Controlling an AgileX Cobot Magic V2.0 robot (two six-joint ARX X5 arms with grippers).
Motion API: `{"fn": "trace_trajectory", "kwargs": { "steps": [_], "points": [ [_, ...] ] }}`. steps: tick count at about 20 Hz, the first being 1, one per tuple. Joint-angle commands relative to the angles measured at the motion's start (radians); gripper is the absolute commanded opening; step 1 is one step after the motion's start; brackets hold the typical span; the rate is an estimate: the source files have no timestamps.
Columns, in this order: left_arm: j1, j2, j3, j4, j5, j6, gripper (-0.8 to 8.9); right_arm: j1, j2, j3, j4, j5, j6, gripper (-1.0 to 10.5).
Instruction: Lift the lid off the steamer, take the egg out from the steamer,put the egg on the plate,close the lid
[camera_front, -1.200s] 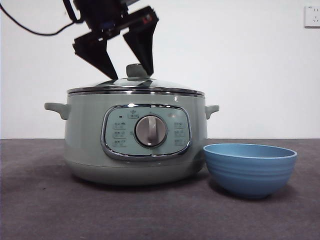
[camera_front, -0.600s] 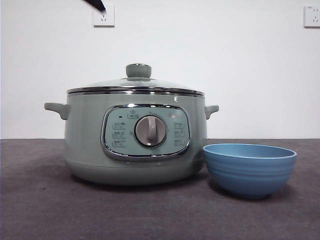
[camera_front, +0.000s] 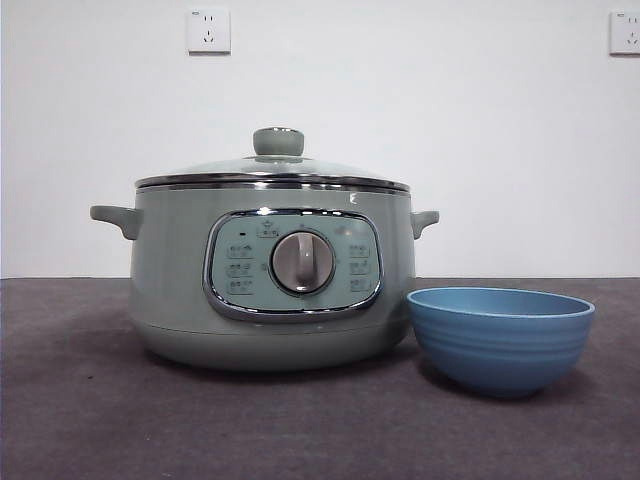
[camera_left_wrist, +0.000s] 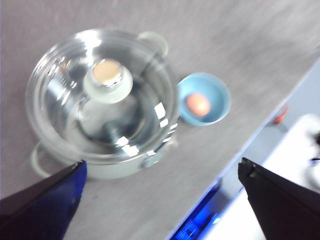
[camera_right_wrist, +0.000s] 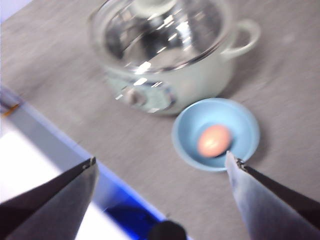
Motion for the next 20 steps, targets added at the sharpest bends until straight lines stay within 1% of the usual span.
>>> {"fn": "trace_trajectory", "kwargs": {
  "steps": [1,2,3,4,5,20],
  "points": [
    [-0.004,-0.043,0.0,-0.053,0.04,-0.028,2.22,0.001,0.029,0.004,-0.023,-0.058,0.009,4.2],
    [-0.004,-0.057,0.0,-0.053,0.038,-0.031,0.97,0.001,0.043,0.004,-0.036,-0.062,0.009,3.1],
    [-0.004,-0.066,0.0,-0.053,0.039,-0.031,-0.11,0.001,0.055,0.004,-0.048,-0.061,0.008,1.4],
    [-0.004,-0.071,0.0,-0.053,0.039,-0.031,-0.08,0.001,0.068,0.004,-0.057,-0.061,0.009,-0.2],
    [-0.004,-0.073,0.0,-0.053,0.039,-0.031,-0.08,0.001,0.076,0.004,-0.065,-0.061,0.008,0.0],
    [-0.004,-0.072,0.0,-0.052,0.034,-0.033,-0.04,0.001,0.085,0.004,-0.072,-0.054,0.008,0.0]
  ]
}}
